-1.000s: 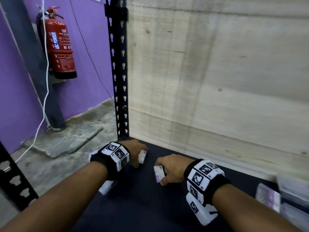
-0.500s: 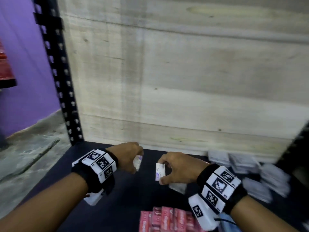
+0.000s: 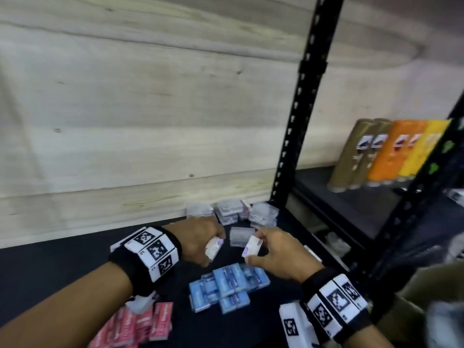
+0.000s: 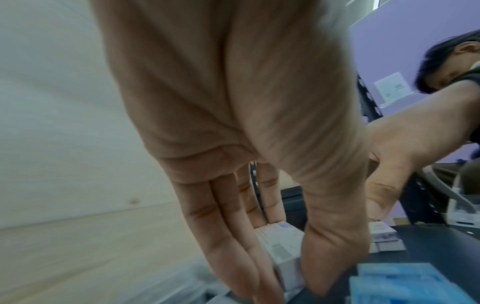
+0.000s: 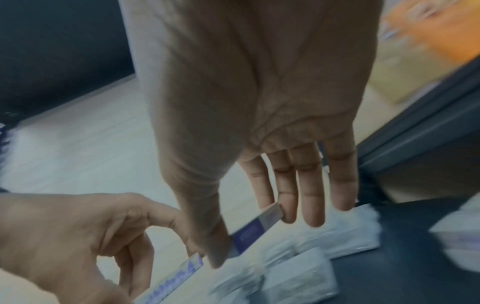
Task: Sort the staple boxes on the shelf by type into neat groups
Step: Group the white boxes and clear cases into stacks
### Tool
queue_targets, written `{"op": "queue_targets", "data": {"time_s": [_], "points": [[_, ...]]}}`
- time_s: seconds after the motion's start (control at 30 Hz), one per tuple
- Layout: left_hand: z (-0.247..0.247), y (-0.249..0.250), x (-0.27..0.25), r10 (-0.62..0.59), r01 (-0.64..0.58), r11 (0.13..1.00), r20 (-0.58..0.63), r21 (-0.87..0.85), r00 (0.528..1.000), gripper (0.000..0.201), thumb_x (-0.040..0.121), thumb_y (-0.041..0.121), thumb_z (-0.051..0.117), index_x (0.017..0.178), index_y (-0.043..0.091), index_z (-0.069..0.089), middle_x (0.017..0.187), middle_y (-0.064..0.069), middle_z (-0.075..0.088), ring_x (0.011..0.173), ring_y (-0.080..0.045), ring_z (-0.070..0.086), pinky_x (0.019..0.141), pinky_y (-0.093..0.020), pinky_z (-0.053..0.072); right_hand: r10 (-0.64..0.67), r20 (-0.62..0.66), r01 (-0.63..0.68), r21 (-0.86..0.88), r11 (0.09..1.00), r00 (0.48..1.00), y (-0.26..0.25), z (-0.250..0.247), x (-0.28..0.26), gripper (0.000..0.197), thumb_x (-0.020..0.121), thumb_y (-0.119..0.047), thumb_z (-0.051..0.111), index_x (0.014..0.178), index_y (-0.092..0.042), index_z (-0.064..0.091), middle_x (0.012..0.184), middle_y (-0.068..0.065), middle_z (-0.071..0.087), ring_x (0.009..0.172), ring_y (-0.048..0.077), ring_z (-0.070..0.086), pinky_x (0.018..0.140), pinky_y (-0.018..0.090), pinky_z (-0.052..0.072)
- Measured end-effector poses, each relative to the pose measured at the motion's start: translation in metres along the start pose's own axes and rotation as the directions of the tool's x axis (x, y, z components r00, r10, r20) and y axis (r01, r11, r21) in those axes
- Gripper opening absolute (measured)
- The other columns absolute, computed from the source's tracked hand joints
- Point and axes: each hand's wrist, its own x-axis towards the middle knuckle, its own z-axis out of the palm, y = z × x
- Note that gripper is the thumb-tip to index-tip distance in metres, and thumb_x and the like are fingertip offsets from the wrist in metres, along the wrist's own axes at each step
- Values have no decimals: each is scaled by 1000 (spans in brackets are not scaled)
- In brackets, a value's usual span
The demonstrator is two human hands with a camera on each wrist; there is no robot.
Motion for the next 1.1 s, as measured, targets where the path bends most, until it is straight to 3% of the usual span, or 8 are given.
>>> {"op": "queue_targets", "data": {"time_s": [0.23,0.37,0.47,0.63,0.8,0.93,1.1], "points": [[-3,74,67,164,-167,984,48,64,985,60,74,18,79,128,23,52,126,1,49,111,-22,53,89,-33,47,290,-199,-264,148,953,936,80,-5,-25,43,76,-56,72,108,-30,62,110,-6,62,102,16,61,90,37,51],[0,105,98,225,-233,966,85,111,971,61,75,15,78,130,22,50,127,-1,46,110,-23,53,90,-40,49,385,-223,-353,171,920,896,106,-2,-29,48,77,-60,70,109,-25,62,115,-4,60,104,18,60,80,29,46],[1,122,120,253,-266,954,105,141,962,61,77,16,77,131,21,50,127,-1,46,111,-22,51,91,-38,48,398,-202,-376,142,916,895,118,-1,-26,45,80,-57,68,111,-23,61,120,-2,57,108,20,59,80,29,45],[1,138,148,298,-315,938,126,145,946,62,78,12,76,133,22,50,129,-1,47,111,-19,50,79,-29,40,408,-194,-390,125,912,892,122,1,-23,49,80,-59,67,115,-25,59,123,-2,53,109,21,59,77,29,42],[1,147,165,316,-339,928,155,155,936,64,78,15,77,135,25,50,131,0,47,120,-20,48,92,-33,45,417,-174,-401,120,908,892,121,3,-24,54,80,-67,64,115,-27,57,120,-2,48,102,24,62,78,31,49],[6,150,173,323,-350,923,170,160,931,63,78,21,79,134,28,50,130,1,48,121,-19,45,87,-32,42,423,-176,-403,135,905,889,120,3,-25,53,80,-66,65,115,-28,57,120,-4,46,101,25,62,82,35,53],[11,149,176,320,-345,926,168,153,932,62,78,21,77,134,29,51,129,2,49,122,-19,44,95,-36,45,421,-172,-403,129,906,891,118,5,-25,53,82,-64,65,118,-27,55,123,-2,46,104,26,61,83,34,53]]}}
